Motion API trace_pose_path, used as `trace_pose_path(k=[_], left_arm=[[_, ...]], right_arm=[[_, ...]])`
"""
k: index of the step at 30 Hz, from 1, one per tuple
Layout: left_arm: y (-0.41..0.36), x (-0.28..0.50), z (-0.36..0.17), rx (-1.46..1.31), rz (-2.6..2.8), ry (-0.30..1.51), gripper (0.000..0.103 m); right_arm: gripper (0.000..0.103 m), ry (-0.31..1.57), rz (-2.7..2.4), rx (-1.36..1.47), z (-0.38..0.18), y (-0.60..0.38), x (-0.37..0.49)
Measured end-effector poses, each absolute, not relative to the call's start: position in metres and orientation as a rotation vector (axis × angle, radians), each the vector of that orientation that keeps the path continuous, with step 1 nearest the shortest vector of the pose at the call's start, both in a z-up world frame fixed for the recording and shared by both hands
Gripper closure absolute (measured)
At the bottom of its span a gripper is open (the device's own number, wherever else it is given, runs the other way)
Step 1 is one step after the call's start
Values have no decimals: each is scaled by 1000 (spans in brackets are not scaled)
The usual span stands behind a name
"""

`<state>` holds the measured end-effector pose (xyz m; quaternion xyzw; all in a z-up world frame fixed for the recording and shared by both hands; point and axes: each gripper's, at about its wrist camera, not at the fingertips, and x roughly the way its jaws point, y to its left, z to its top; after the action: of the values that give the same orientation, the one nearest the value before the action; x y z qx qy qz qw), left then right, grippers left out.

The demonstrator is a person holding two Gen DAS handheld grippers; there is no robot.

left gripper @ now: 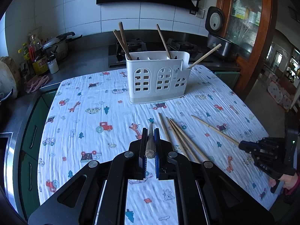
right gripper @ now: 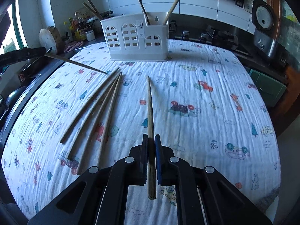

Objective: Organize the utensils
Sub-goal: 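Lift the held chopsticks upright with both tools and carry them toward the holder, then lower the chopsticks into the white holder and open both tools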

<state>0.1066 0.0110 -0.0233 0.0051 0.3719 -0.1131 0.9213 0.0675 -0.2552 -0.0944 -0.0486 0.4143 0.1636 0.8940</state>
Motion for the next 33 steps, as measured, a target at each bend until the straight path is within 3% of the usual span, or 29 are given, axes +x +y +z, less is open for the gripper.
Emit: trace_pose_path(k=[11, 18, 33], left_arm=[[12, 117, -18, 3, -241, 765, 98], [12, 130, -6, -3, -260, 754, 98], [8, 160, 72, 20, -335, 652, 98]], right_arm=[[96, 672, 375, -102, -17, -244, 90], [96, 669, 409, -109, 7, -228, 121], [96, 630, 466, -118, 107, -218, 191]])
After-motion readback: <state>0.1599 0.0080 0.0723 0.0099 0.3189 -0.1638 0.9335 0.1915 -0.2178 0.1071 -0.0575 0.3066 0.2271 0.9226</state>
